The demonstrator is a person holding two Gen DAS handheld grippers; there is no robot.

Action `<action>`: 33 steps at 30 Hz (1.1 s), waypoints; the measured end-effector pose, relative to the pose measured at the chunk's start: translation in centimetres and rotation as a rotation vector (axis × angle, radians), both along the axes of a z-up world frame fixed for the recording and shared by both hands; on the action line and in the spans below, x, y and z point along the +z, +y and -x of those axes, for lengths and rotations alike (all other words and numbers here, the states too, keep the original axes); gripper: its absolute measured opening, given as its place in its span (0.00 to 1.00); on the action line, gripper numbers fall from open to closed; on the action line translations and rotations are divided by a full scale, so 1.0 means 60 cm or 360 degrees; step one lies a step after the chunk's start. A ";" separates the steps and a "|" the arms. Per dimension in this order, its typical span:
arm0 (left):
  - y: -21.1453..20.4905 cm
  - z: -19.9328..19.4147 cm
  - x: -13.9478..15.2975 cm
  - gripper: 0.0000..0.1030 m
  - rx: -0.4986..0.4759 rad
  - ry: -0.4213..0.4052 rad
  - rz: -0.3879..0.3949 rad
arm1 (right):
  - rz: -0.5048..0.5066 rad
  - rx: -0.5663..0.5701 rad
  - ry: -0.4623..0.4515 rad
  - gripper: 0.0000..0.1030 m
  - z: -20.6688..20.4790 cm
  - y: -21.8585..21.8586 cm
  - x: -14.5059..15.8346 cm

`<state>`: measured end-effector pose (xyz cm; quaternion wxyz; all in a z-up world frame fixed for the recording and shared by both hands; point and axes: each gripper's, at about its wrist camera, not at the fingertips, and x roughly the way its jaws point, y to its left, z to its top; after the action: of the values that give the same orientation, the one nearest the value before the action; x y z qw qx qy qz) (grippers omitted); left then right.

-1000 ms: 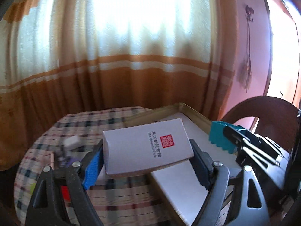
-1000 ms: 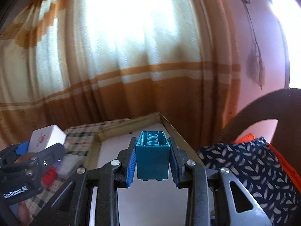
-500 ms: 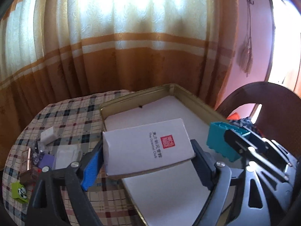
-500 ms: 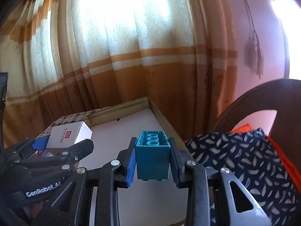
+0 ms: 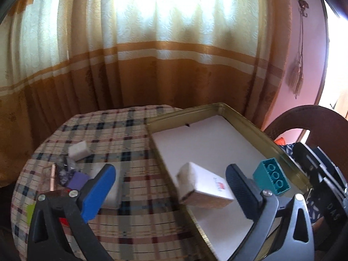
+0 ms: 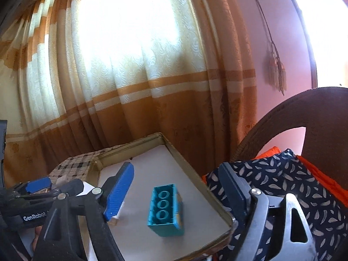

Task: Organize rigid objects
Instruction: 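Carry the teal brick into the gold tin and open the right gripper, then withdraw the right gripper from the tin and move the left gripper toward the lime-green block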

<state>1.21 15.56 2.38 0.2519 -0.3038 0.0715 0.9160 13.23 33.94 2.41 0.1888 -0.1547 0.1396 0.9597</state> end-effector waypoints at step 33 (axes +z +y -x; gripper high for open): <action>-0.372 0.047 -0.069 1.00 0.0785 0.0036 -0.0014 | -0.0340 0.0462 0.0168 0.80 0.068 -0.299 -0.001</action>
<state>-1.61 -6.74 -1.74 0.0213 -0.3006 -0.0060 0.9535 9.16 15.97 2.36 0.0560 -0.1018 0.0228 0.9930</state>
